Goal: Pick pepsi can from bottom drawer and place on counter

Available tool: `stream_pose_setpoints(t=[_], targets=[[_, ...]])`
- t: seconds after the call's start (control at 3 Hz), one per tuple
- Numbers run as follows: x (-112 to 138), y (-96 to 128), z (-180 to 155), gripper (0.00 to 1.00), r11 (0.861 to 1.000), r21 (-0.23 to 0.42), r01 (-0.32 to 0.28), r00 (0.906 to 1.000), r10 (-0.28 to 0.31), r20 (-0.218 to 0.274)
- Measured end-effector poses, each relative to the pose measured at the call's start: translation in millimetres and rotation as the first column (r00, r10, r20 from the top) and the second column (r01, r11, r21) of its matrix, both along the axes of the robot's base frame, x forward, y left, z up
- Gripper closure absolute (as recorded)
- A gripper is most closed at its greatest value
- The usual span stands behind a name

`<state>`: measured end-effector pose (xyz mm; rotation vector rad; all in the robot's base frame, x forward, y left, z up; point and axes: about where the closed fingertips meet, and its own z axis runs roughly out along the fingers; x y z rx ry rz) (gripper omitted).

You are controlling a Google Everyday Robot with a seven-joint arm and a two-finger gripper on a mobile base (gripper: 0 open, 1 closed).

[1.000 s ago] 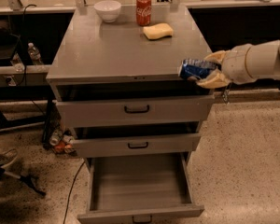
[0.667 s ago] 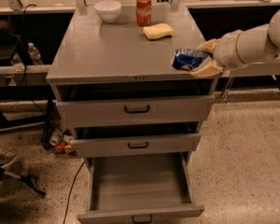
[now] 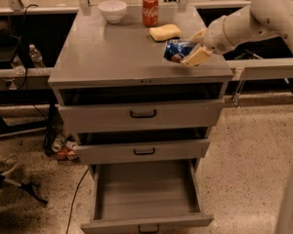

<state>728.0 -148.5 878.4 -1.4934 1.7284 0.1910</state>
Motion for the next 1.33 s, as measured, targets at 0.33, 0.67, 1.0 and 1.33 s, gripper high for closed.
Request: stream_pose_setpoints(t=[0.33, 0.67, 1.0, 1.33], targets=[[20, 17, -3, 1.00, 0.999, 0.032, -0.017, 0.9982, 0.019, -0.057], [33, 43, -4, 1.00, 0.996, 0.058, -0.061, 0.9941, 0.066, -0.085], [43, 62, -12, 1.00, 0.994, 0.072, -0.085, 0.9898, 0.093, -0.108], [50, 75, -22, 0.82, 0.992, 0.079, -0.102, 0.9859, 0.111, -0.125]])
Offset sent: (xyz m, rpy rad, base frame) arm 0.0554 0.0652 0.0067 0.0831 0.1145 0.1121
